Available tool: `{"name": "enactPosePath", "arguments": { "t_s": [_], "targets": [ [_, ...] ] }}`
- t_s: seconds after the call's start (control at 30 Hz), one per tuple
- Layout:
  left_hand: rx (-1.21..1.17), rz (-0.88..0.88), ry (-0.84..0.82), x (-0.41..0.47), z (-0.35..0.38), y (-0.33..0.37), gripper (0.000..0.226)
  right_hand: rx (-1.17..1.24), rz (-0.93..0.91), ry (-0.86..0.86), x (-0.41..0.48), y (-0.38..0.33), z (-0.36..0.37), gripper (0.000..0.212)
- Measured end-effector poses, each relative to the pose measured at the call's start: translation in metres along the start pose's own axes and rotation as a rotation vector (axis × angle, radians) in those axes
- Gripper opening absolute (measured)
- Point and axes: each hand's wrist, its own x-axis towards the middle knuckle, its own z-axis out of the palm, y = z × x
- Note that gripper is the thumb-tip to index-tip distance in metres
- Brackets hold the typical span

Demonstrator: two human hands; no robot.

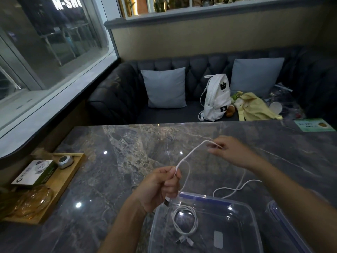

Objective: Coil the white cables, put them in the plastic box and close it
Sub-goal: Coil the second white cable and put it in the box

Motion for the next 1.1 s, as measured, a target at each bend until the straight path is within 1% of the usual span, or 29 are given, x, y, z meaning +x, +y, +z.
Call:
{"name": "enactPosePath", "arguments": {
  "t_s": [0.03, 0.07, 0.1, 0.13, 0.17, 0.2, 0.23, 0.27, 0.3, 0.37, 0.4, 0.47, 0.5, 0.53, 0.57, 0.6, 0.67, 0.77, 0.8, 0.87, 0.93, 0.97, 1.0, 1.1],
  "targets": [
    [-0.013, -0.002, 0.033, 0.003, 0.0, 0.002, 0.02, -0.203, -0.044, 0.012, -0.001, -0.002, 0.003, 0.039],
    [-0.004, 0.0, 0.077, 0.005, 0.001, 0.004, 0.021, -0.346, -0.126, 0.051, -0.002, -0.007, 0.005, 0.056],
    [0.036, 0.004, 0.127, 0.008, 0.002, 0.007, 0.023, -0.462, -0.243, 0.108, -0.005, -0.015, 0.007, 0.068],
    [0.1, 0.007, 0.175, 0.01, 0.004, 0.008, 0.026, -0.563, -0.376, 0.153, -0.008, -0.023, 0.009, 0.073],
    [0.178, 0.006, 0.21, 0.012, 0.006, 0.01, 0.03, -0.642, -0.511, 0.197, -0.01, -0.03, 0.013, 0.071],
    [0.258, 0.001, 0.231, 0.014, 0.008, 0.011, 0.033, -0.704, -0.631, 0.213, -0.011, -0.035, 0.017, 0.063],
    [0.328, -0.004, 0.238, 0.015, 0.011, 0.011, 0.034, -0.75, -0.706, 0.189, -0.01, -0.038, 0.022, 0.054],
    [0.382, -0.01, 0.233, 0.016, 0.013, 0.012, 0.035, -0.723, -0.713, 0.109, -0.009, -0.041, 0.027, 0.046],
    [0.418, -0.01, 0.222, 0.016, 0.015, 0.014, 0.036, -0.604, -0.656, 0.003, -0.008, -0.043, 0.03, 0.04],
    [0.414, 0.021, 0.18, 0.014, 0.015, 0.018, 0.033, -0.257, -0.433, -0.208, -0.007, -0.044, 0.031, 0.024],
    [0.36, 0.052, 0.149, 0.013, 0.014, 0.019, 0.031, -0.088, -0.345, -0.25, -0.005, -0.044, 0.029, 0.02],
    [0.202, 0.121, 0.084, 0.011, 0.011, 0.019, 0.028, 0.253, -0.251, -0.268, -0.005, -0.042, 0.026, 0.016],
    [0.137, 0.151, 0.057, 0.01, 0.01, 0.017, 0.028, 0.39, -0.241, -0.274, -0.006, -0.042, 0.025, 0.013],
    [0.089, 0.172, 0.032, 0.011, 0.009, 0.015, 0.028, 0.488, -0.238, -0.275, -0.007, -0.043, 0.025, 0.013],
    [0.056, 0.181, 0.006, 0.012, 0.009, 0.013, 0.027, 0.544, -0.238, -0.264, -0.007, -0.045, 0.025, 0.018],
    [0.042, 0.172, -0.016, 0.012, 0.009, 0.013, 0.024, 0.561, -0.231, -0.243, -0.006, -0.046, 0.026, 0.022],
    [0.046, 0.089, -0.032, 0.015, 0.009, 0.017, 0.021, 0.48, -0.212, -0.216, -0.005, -0.048, 0.024, 0.026],
    [0.119, -0.102, 0.002, 0.019, 0.009, 0.025, 0.044, 0.178, -0.237, -0.269, -0.007, -0.05, 0.018, 0.025],
    [0.183, -0.129, 0.019, 0.021, 0.01, 0.027, 0.046, 0.079, -0.26, -0.281, -0.007, -0.051, 0.018, 0.024],
    [0.276, -0.133, 0.034, 0.023, 0.016, 0.029, 0.038, -0.08, -0.3, -0.26, -0.006, -0.053, 0.016, 0.023],
    [0.233, -0.102, 0.013, 0.022, 0.02, 0.029, 0.034, -0.153, -0.302, -0.18, -0.004, -0.052, 0.012, 0.029],
    [0.175, -0.078, -0.006, 0.021, 0.02, 0.03, 0.035, -0.11, -0.293, -0.142, -0.004, -0.05, 0.009, 0.029],
    [0.105, -0.054, -0.029, 0.019, 0.019, 0.032, 0.034, 0.017, -0.277, -0.11, -0.004, -0.047, 0.005, 0.028],
    [-0.078, 0.033, -0.116, 0.011, 0.016, 0.038, 0.033, 0.597, -0.139, -0.066, -0.006, -0.029, 0.0, 0.011]
  ]
}}
